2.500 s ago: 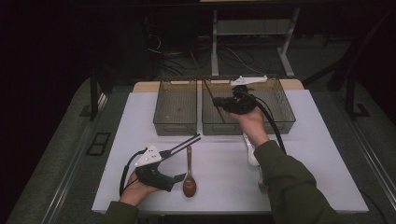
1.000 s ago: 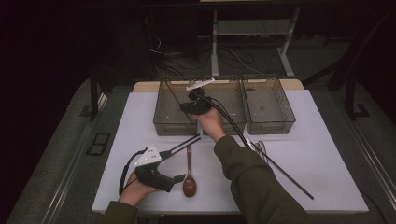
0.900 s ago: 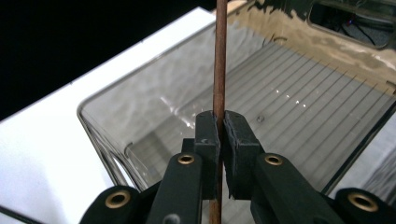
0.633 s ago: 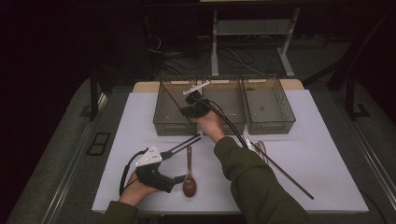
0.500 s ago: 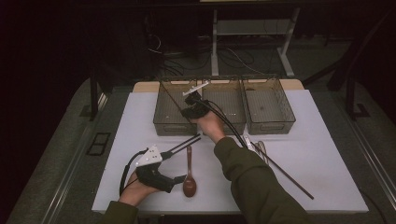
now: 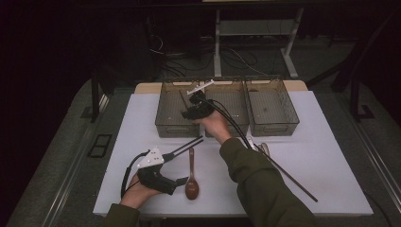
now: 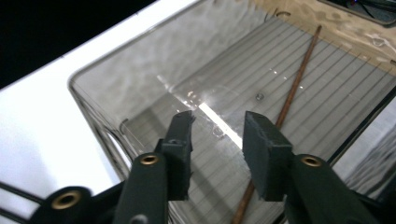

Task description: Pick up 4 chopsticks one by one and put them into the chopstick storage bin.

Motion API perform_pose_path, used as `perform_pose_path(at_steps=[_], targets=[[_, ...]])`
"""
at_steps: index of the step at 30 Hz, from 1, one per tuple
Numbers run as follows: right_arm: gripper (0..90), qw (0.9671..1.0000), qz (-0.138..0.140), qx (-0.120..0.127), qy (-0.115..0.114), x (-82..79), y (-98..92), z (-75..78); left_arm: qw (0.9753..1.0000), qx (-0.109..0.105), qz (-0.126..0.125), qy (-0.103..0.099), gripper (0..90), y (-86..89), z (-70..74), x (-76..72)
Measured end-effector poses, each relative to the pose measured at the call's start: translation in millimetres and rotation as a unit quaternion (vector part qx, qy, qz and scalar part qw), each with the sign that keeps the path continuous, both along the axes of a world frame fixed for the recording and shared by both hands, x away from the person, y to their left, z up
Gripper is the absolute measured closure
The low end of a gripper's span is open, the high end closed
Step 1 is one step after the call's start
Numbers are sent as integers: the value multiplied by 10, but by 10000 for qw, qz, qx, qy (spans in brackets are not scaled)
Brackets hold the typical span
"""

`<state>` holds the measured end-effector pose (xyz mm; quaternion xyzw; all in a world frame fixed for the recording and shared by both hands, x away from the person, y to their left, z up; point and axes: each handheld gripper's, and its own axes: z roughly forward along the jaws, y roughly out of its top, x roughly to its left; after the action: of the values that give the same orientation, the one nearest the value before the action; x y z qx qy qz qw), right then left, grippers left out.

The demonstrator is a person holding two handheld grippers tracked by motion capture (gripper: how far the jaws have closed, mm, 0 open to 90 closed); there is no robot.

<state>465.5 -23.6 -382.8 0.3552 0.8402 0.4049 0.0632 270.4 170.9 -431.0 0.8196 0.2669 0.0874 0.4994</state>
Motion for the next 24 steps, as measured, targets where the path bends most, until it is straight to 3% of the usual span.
perform_pose_path(at_steps=[5, 9, 13, 18, 24], targets=[[500, 10000, 1, 42, -19, -39, -88, 136, 10000, -8, 22, 19, 0, -4, -4, -1], [455, 9998, 29, 214, -56, -89, -211, 270, 10000, -2, 27, 13, 0, -6, -4, -2], [428, 9996, 25, 186, -215, -164, -340, 369, 10000, 32, 19, 19, 0, -11, -6, 1], [337, 9996, -26, 185, -229, -248, -509, 434, 10000, 31, 33, 20, 0, -14, -6, -2], [291, 9996, 0, 152, -232, -329, -713, 477, 10000, 35, 37, 38, 0, -20, -13, -2]])
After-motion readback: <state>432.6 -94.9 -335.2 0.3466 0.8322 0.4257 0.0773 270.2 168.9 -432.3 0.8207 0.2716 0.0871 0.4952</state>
